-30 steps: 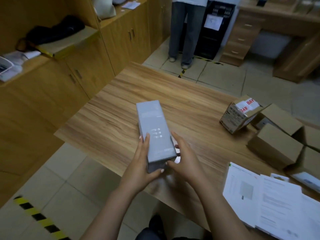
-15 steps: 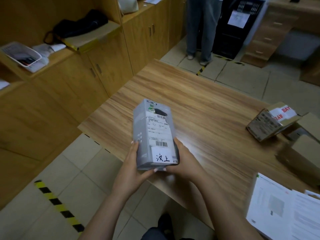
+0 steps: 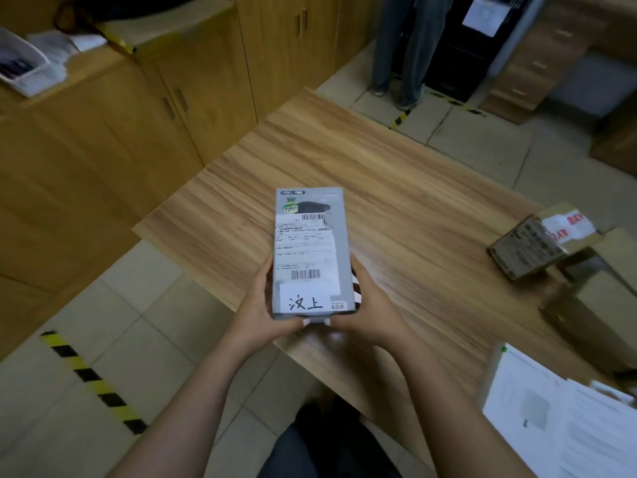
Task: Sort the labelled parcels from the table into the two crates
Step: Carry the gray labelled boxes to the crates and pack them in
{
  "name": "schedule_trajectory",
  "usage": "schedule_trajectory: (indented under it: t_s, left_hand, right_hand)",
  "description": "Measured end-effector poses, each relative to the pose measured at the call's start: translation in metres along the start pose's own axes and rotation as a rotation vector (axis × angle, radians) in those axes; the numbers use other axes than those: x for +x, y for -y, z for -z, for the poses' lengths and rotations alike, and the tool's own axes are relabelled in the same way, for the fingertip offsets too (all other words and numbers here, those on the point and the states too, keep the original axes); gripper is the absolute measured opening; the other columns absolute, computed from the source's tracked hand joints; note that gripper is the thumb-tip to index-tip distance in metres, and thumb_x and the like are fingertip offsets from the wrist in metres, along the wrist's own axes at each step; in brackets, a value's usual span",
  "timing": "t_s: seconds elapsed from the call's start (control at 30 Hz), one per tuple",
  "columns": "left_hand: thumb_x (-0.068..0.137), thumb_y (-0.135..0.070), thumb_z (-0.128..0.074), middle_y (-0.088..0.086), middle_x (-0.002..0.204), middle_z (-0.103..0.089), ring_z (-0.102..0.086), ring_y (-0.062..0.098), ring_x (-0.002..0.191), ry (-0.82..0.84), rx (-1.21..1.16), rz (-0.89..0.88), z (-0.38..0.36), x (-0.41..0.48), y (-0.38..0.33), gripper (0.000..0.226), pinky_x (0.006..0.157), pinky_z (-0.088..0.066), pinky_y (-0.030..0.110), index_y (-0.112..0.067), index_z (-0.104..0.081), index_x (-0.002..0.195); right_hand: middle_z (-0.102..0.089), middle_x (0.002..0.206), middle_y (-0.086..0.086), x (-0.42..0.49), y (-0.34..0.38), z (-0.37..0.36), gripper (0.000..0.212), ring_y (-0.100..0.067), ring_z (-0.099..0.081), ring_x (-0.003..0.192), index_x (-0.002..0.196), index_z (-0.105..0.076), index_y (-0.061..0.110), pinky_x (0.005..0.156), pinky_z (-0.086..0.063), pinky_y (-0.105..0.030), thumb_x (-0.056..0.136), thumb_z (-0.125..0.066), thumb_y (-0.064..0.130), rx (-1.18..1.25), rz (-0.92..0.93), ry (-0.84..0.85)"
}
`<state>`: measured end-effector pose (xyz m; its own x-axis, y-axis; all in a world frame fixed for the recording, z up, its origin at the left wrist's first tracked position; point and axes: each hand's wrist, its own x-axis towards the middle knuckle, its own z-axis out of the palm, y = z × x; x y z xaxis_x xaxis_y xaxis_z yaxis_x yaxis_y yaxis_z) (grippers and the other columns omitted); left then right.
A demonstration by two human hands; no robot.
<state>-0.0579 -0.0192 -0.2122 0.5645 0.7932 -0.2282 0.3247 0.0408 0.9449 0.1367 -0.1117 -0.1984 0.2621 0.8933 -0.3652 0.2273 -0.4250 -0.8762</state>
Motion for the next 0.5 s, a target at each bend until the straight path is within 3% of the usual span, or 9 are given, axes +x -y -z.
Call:
schedule_trajectory:
  t_s: [0.07, 0.13, 0.23, 0.33, 0.5]
  left_hand:
    - [0.061, -0.006, -0.091, -0.031, 0.133, -0.043, -0.039, -0.023, 0.119, 0.013, -0.007, 0.004, 0.000, 0.004, -0.004, 0.116, 0.093, -0.042, 0.007, -0.032, -0.020, 0.149]
    - [0.061, -0.012, -0.091, -0.032, 0.132, -0.048, -0.042, -0.017, 0.122, 0.015, -0.007, -0.001, 0.001, 0.009, -0.009, 0.114, 0.095, -0.044, 0.011, -0.033, -0.021, 0.149]
    - [0.064, -0.013, -0.090, -0.032, 0.138, -0.042, -0.038, -0.015, 0.127, 0.009, 0.008, -0.052, 0.000, 0.020, -0.029, 0.118, 0.099, -0.042, 0.014, -0.029, -0.014, 0.153]
    - [0.064, -0.008, -0.088, -0.035, 0.137, -0.036, -0.039, -0.020, 0.122, 0.004, -0.008, -0.134, -0.004, 0.040, -0.062, 0.117, 0.091, -0.041, 0.007, -0.027, -0.013, 0.152]
    - [0.067, 0.004, -0.083, -0.023, 0.144, -0.034, -0.040, -0.016, 0.125, -0.010, 0.022, -0.324, -0.006, 0.079, -0.130, 0.115, 0.091, -0.040, 0.006, -0.021, -0.011, 0.152]
  right_hand:
    - [-0.049, 0.114, 0.051, 0.006, 0.002, 0.002, 0.115, 0.016, -0.052, 0.112, 0.137, -0.020, 0.059, 0.080, -0.049, -0.010, 0.061, -0.090, 0.009, 0.011, 0.031, 0.004]
    - [-0.049, 0.115, 0.051, 0.012, 0.003, 0.003, 0.116, 0.020, -0.049, 0.114, 0.137, -0.022, 0.059, 0.083, -0.048, -0.010, 0.057, -0.094, 0.013, 0.040, 0.051, -0.026]
    - [-0.048, 0.121, 0.049, 0.018, 0.009, 0.012, 0.115, 0.010, -0.047, 0.125, 0.143, -0.024, 0.053, 0.092, -0.050, -0.020, 0.060, -0.091, 0.010, 0.073, 0.085, -0.057]
    - [-0.047, 0.131, 0.040, 0.026, 0.028, 0.037, 0.118, -0.002, -0.045, 0.132, 0.149, -0.022, 0.045, 0.099, -0.050, -0.029, 0.060, -0.090, 0.008, 0.103, 0.134, -0.105]
    - [-0.040, 0.138, 0.031, 0.035, 0.085, 0.088, 0.115, 0.010, -0.042, 0.125, 0.143, -0.017, 0.052, 0.082, -0.046, -0.007, 0.067, -0.087, 0.001, 0.143, 0.272, -0.230]
